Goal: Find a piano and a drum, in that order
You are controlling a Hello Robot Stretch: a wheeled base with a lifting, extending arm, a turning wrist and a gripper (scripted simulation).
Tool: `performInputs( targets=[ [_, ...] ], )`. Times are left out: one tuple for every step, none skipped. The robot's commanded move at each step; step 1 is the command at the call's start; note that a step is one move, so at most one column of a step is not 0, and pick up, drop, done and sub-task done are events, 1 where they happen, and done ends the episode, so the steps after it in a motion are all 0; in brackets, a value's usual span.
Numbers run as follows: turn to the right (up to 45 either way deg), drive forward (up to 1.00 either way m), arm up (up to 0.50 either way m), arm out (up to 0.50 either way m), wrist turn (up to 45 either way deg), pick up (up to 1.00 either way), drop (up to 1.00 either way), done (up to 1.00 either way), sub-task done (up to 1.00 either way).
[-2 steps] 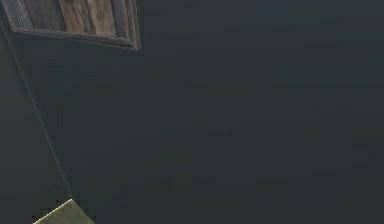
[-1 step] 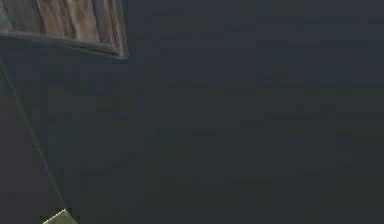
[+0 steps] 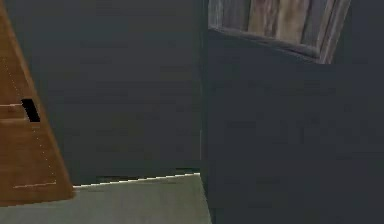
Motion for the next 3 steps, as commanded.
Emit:
performInputs(
  targets=[
    [-45.0, 0.00, 0.00, 0.00, 0.0, 0.00, 0.00, 0.00, 0.00],
    [-45.0, 0.00, 0.00, 0.00, 0.0, 0.00, 0.00, 0.00, 0.00],
    [-39.0, 0.00, 0.00, 0.00, 0.0, 0.00, 0.00, 0.00, 0.00]
  ],
)
